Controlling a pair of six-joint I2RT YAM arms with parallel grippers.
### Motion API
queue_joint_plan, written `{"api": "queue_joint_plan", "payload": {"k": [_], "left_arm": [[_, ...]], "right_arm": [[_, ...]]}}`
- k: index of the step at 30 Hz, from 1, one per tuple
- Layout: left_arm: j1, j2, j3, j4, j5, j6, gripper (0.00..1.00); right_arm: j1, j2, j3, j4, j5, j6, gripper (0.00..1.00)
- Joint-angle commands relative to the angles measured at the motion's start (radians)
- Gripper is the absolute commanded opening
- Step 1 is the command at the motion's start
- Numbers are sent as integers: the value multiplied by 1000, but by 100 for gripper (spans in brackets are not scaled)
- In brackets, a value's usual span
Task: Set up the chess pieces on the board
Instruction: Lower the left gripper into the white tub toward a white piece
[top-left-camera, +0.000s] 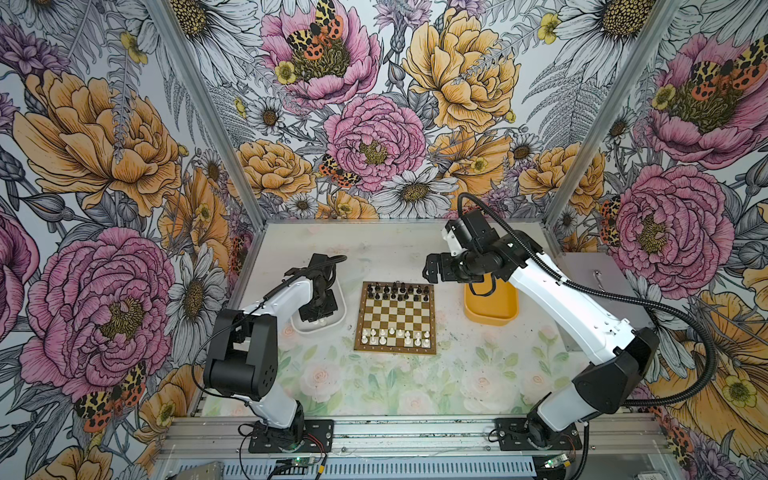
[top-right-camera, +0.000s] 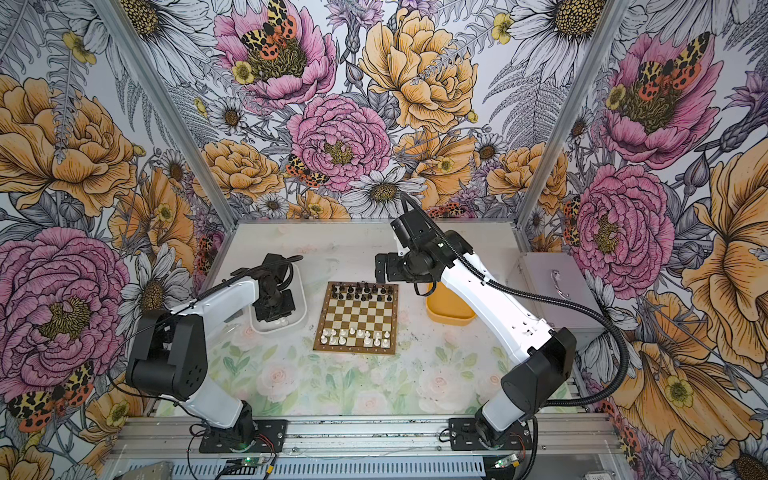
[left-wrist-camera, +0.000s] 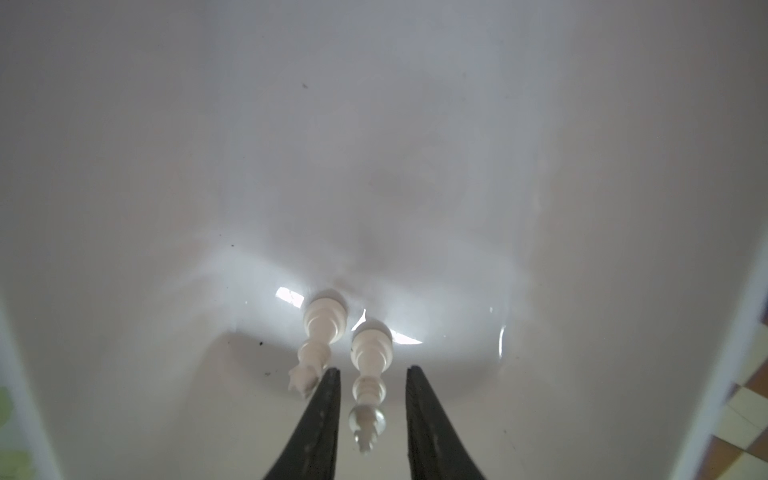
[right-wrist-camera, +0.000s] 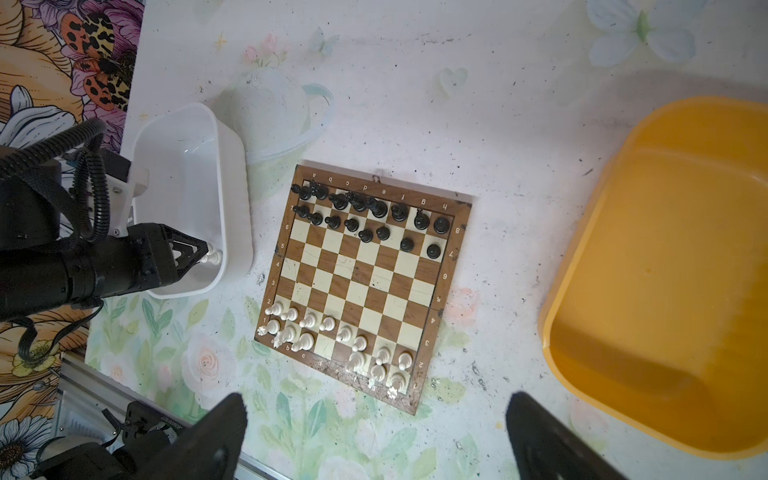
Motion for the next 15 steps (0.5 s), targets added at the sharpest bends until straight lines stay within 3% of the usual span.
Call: {"api": "queue_joint_plan", "payload": {"k": [1, 15], "left_arm": [[11, 7, 3, 28, 16, 18, 25], [12, 8, -7, 27, 27, 24, 19]], "right_arm": [[-6, -28, -7, 8, 18, 5, 100], [-10, -40, -22, 7, 22, 5, 100]]}}
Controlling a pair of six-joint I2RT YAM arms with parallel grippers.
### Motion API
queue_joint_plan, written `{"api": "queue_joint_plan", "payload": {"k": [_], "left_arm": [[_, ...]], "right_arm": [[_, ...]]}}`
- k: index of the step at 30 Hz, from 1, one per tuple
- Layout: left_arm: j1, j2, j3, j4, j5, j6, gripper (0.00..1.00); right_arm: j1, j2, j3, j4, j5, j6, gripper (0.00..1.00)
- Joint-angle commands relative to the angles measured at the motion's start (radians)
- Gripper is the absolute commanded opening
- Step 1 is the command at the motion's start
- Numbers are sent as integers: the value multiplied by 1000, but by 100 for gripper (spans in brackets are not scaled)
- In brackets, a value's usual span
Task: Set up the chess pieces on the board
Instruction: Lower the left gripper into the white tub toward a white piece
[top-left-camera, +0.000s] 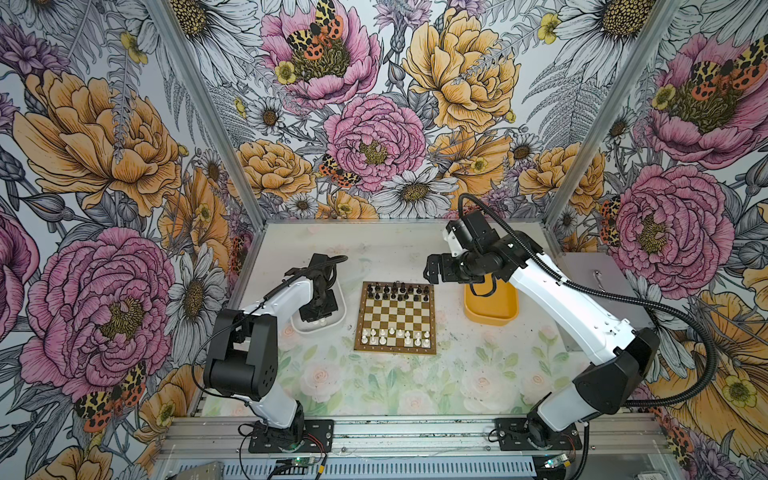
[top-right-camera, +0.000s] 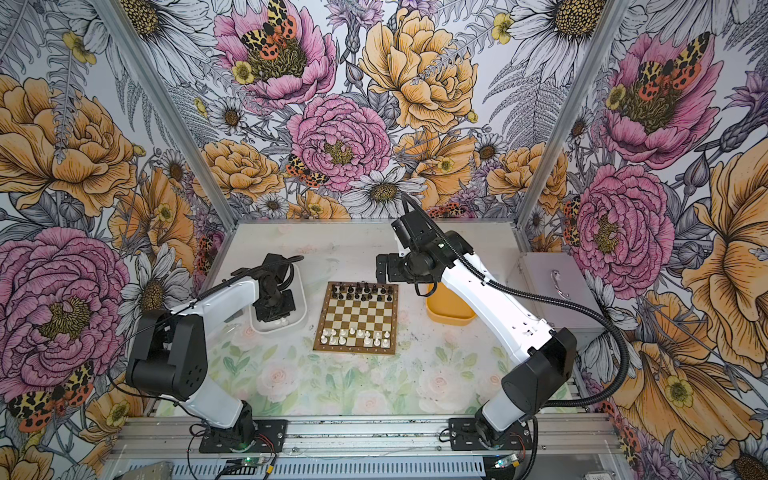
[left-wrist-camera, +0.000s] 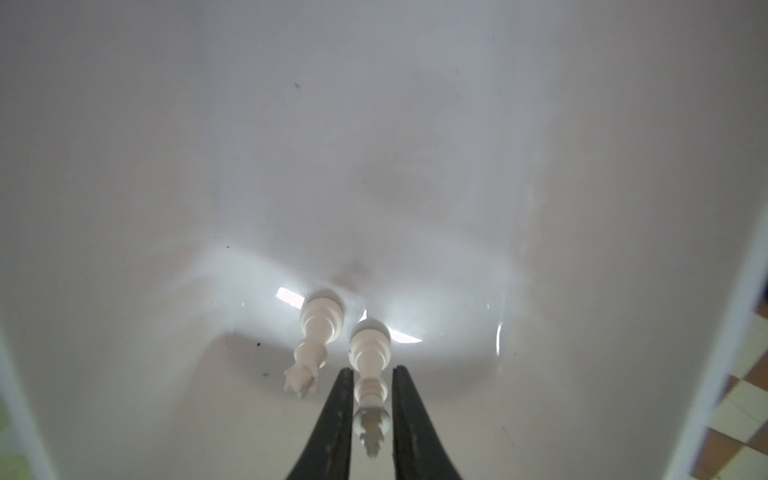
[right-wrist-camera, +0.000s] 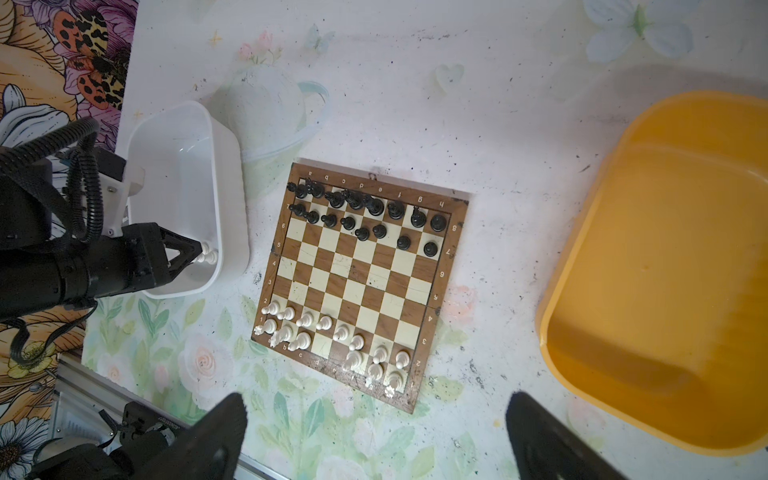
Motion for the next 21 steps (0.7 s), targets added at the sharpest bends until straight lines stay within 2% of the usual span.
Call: {"api": "queue_joint_plan", "payload": {"k": [1, 17, 21], "left_arm": [[10, 8, -8, 26, 20, 12, 19], [6, -5, -23, 26, 21, 13, 20], [4, -1, -18, 24, 22, 16, 16]], "right_arm": [[-8, -38, -7, 8, 23, 6, 100], [-13, -58, -28, 8, 30, 7, 100], [-15, -61, -28, 6, 29, 4, 100]]}}
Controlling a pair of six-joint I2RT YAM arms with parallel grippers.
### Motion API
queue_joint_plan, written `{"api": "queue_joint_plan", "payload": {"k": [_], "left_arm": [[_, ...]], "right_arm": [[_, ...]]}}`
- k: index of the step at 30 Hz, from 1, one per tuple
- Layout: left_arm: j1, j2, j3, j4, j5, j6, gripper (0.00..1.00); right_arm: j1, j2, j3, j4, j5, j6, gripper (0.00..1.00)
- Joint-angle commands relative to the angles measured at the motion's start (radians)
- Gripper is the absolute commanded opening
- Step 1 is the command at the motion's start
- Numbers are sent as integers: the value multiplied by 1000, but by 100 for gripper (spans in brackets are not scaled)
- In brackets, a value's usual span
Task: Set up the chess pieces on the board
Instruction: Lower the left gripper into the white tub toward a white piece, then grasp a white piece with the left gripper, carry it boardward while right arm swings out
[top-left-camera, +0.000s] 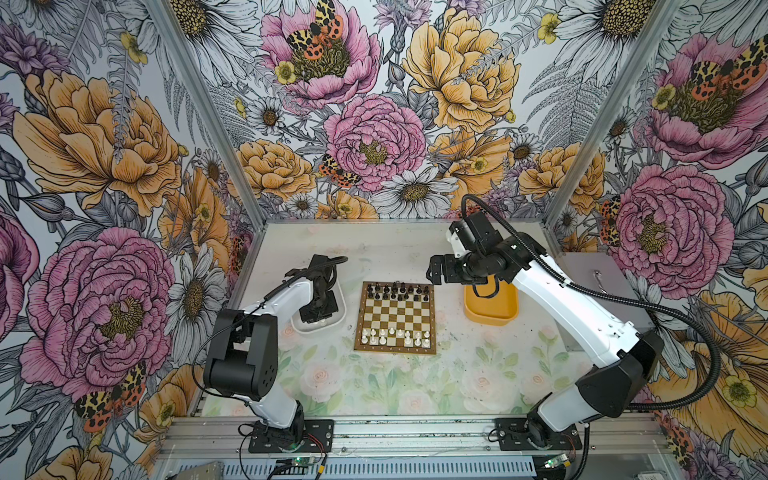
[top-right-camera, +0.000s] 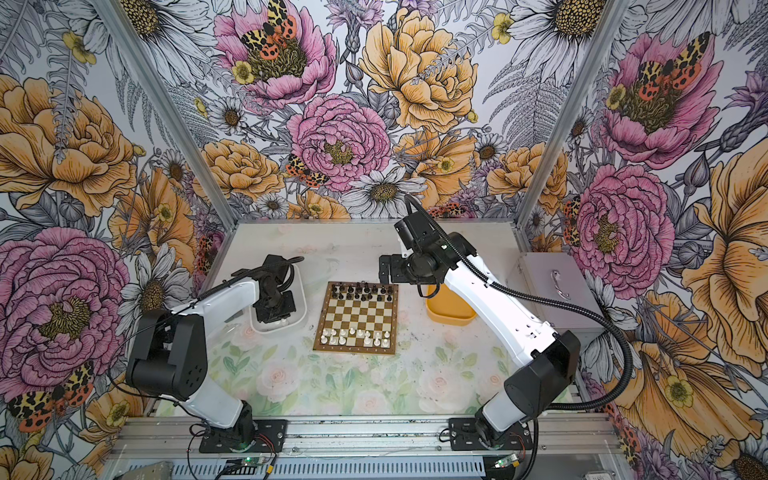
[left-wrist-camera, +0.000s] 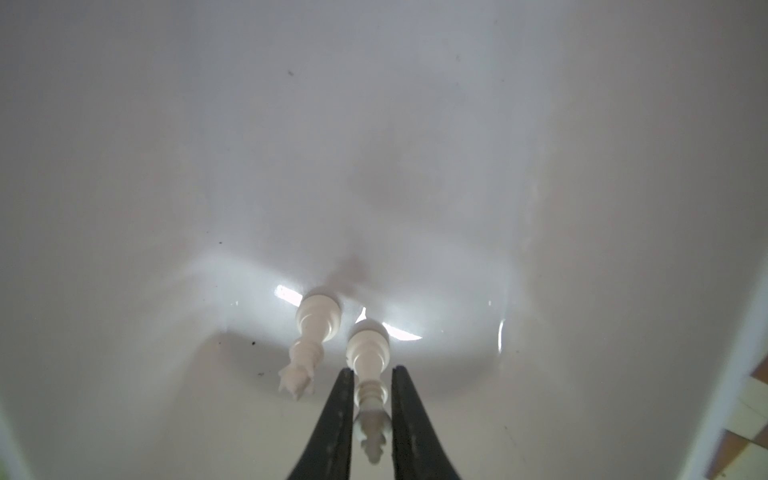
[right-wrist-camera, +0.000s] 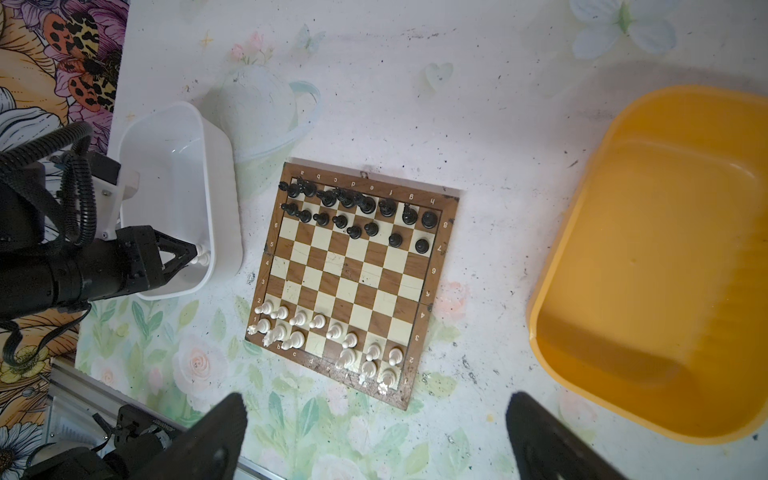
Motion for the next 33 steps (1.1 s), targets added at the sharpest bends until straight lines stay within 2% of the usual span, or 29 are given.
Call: {"api": "queue_joint_plan", "payload": {"k": [1, 6, 16, 24, 28, 33], "left_arm": [[3, 0, -5, 18, 14, 14, 15], [2, -13, -3, 18, 18, 15, 9], [1, -88, 72, -52, 14, 19, 8], [-9, -188, 184, -115, 64, -3, 8], [-40, -229, 223, -146, 97, -31, 8], [-125, -309, 190, -153, 116, -114, 9]], "right_arm": [[-9, -40, -7, 7, 19, 4, 100], [-10, -44, -8, 5, 18, 6, 100], [-10, -45, -4, 4, 12, 6, 100], [-9, -57, 0, 4, 12, 1, 100], [-9, -81, -16, 3, 12, 5, 100], [2, -134, -67, 1, 14, 21, 100]]}}
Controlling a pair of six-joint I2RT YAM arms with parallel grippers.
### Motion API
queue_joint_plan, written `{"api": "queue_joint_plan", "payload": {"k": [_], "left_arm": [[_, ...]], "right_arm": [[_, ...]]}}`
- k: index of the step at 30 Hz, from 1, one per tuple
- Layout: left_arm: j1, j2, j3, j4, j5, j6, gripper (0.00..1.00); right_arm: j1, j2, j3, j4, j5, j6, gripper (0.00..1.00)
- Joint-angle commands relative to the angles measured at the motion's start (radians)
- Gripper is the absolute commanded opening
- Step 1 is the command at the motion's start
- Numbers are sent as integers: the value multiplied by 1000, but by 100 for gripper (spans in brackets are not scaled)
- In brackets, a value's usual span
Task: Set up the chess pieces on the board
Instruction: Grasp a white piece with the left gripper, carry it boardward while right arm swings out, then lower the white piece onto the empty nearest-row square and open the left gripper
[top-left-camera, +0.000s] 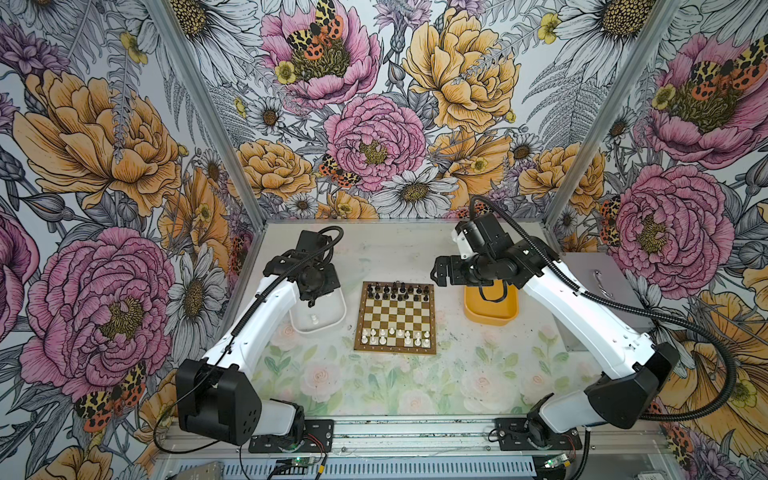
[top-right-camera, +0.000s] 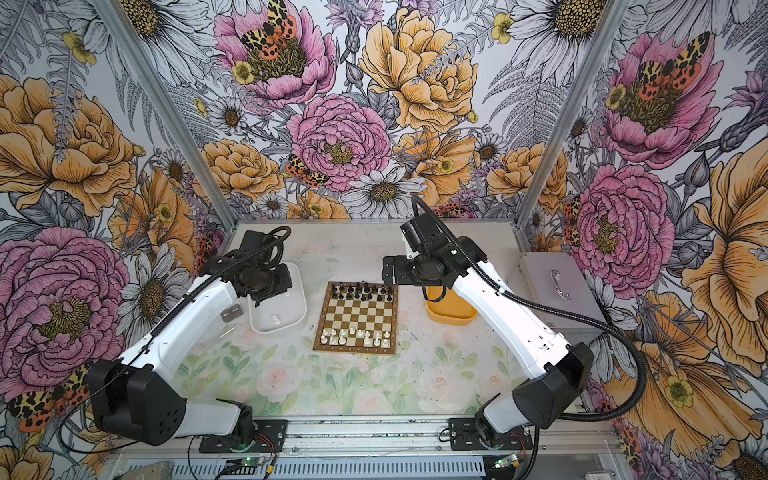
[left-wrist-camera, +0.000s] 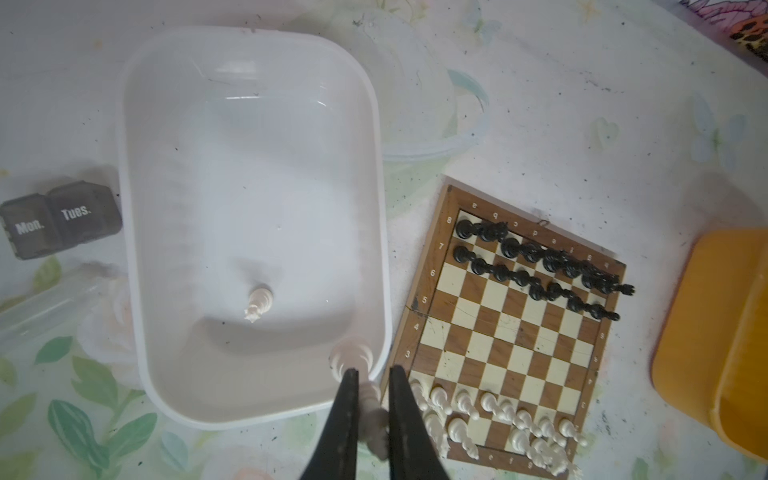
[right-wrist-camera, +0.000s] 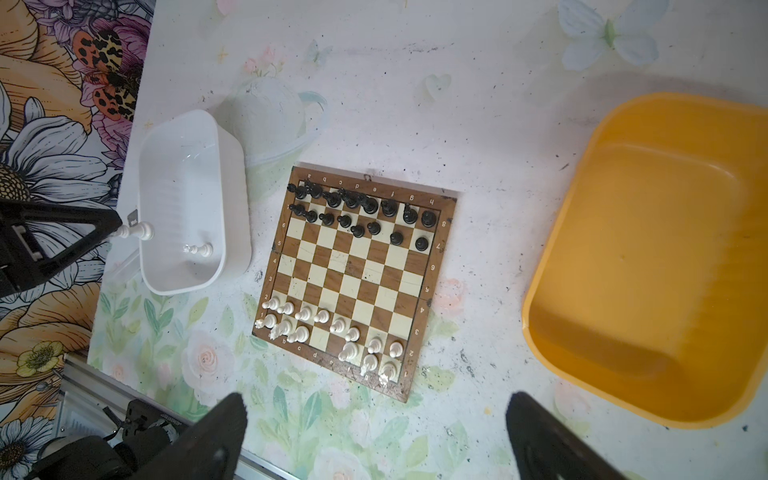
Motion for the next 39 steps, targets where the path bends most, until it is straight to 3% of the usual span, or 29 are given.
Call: {"api": "queue_joint_plan", "payload": {"k": [1, 9, 14, 17, 23, 39], "left_arm": [[-67, -69, -30, -23, 39, -92, 9], [-371, -181, -166, 11, -65, -321, 9], [-564, -159, -237, 87, -151, -441, 9], [-628, -105, -242, 113, -193, -468, 8], [-689, -35, -264, 183, -214, -492, 8], [-711, 168, -197, 266, -203, -454, 7]], "right_arm": [[6, -62, -37, 1, 14, 19, 100], [36, -194, -150, -13, 16, 43, 100], [48, -283, -214, -29, 15, 58, 100], [54, -319, -228, -56, 21, 59, 100], [58, -385, -244, -96, 38, 62, 100], [58, -446, -269, -131, 64, 64, 100]]}}
